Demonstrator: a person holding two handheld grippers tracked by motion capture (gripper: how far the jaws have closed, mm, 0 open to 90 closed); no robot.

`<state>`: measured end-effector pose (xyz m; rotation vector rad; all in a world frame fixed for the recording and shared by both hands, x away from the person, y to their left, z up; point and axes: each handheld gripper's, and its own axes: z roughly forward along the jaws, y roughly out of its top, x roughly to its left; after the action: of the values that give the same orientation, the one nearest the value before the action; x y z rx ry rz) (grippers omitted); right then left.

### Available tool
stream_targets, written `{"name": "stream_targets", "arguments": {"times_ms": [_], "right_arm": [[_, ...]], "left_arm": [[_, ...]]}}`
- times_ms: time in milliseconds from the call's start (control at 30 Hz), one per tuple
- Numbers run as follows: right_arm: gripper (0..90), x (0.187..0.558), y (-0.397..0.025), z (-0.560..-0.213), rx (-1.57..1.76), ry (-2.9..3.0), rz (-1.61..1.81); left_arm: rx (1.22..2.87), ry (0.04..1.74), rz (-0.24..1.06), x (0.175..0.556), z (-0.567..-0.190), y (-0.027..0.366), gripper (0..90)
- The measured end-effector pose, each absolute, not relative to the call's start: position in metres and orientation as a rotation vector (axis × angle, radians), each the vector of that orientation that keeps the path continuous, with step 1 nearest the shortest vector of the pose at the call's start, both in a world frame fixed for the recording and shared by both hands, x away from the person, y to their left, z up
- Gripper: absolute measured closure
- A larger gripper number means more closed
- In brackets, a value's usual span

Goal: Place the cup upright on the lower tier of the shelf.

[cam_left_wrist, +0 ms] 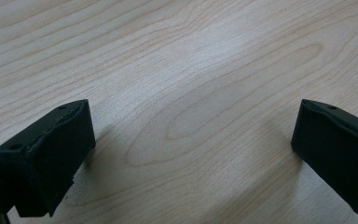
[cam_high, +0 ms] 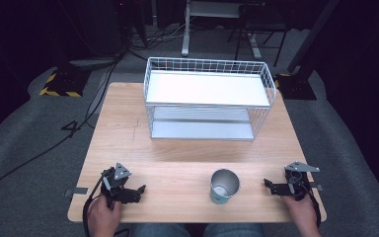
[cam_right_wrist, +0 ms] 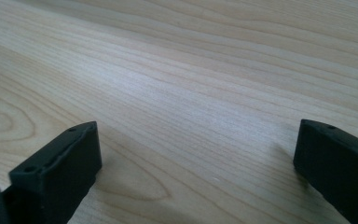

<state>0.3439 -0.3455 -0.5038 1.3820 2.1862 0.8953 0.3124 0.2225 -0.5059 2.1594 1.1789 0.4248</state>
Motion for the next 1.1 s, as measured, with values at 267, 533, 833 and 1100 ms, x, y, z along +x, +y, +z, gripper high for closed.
{"name": "stream_targets", "arguments": {"times_ms": [267,533,833,1100], "right_arm": [[4.7,0.333,-0.342,-0.493,1.382,2.129,0.949],[8.0,0.311,-0.336,-0.471,1.332,2.101,1.086],[10.3,0.286,-0.323,-0.455,1.254,2.111,1.179],[11.6,0.268,-0.311,-0.447,1.182,2.158,1.213]], "left_arm": [[2.160,1.178,0.421,0.313,-0.506,0.222,0.0],[2.174,1.154,0.414,0.313,-0.506,0.221,0.0],[2.180,1.140,0.405,0.312,-0.506,0.221,0.0],[2.180,1.140,0.405,0.312,-0.506,0.221,0.0]]}}
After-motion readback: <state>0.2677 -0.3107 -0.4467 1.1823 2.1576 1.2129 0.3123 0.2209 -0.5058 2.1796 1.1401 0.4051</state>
